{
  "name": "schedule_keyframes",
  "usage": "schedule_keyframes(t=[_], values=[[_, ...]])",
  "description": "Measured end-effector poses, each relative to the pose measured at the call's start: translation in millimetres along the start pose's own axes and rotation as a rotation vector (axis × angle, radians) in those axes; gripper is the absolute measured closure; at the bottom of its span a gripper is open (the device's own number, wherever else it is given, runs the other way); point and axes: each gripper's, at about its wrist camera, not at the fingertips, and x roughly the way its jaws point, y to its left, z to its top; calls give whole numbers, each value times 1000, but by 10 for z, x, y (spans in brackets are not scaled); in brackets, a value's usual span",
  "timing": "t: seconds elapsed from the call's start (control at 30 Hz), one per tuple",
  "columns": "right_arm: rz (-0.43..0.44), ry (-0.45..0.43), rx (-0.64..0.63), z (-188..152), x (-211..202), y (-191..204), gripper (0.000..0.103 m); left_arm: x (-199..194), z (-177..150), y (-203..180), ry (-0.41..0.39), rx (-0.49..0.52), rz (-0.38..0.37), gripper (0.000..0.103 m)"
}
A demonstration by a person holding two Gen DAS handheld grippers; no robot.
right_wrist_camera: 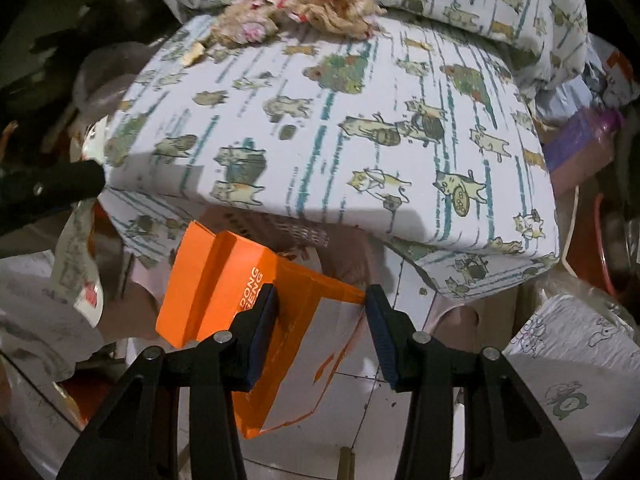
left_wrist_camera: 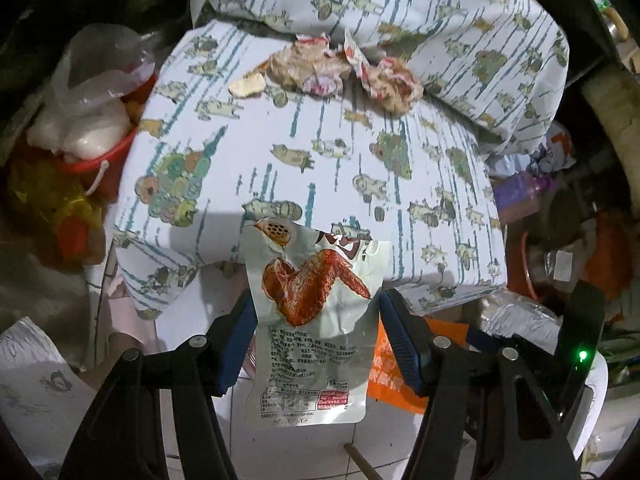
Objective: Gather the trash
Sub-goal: 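Open the right tool over the basket while the left tool releases the packet, then move both open tools back up over the stool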
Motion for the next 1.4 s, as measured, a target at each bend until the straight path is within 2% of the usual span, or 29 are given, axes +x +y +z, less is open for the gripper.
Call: schedule_keyframes(t=[0.07, 0.5, 0.63, 0.7, 0.8, 0.83, 0.87, 0.9, 1.03, 1.13, 1.23, 1.4], values=[[1, 8, 19, 18, 37, -49, 58, 36, -16, -30, 6, 15, 6, 38], [192, 35, 216, 83, 9, -394, 53, 293, -76, -123, 87, 57, 24, 38], [203, -27, 279, 107, -162, -547, 52, 449, -133, -172, 141, 77, 17, 38], [195, -67, 295, 138, -257, -610, 51, 497, -158, -199, 139, 89, 39, 38], [178, -103, 301, 186, -347, -667, 51, 466, -159, -231, 91, 97, 68, 34], [177, -110, 306, 202, -362, -682, 51, 448, -148, -239, 85, 99, 51, 30], [178, -115, 309, 209, -374, -700, 51, 424, -135, -245, 79, 96, 28, 20], [181, -118, 314, 216, -384, -713, 51, 399, -127, -246, 68, 89, 14, 18], [192, -135, 333, 225, -424, -766, 51, 284, -91, -255, 25, 90, 2, 18], [188, -162, 339, 234, -478, -780, 51, 162, -61, -248, -23, 94, 44, 18], [160, -211, 301, 239, -589, -731, 50, -36, -31, -268, -108, 124, 110, 18], [160, -307, 229, 243, -789, -572, 47, -454, -18, -316, -286, 178, 215, 18]])
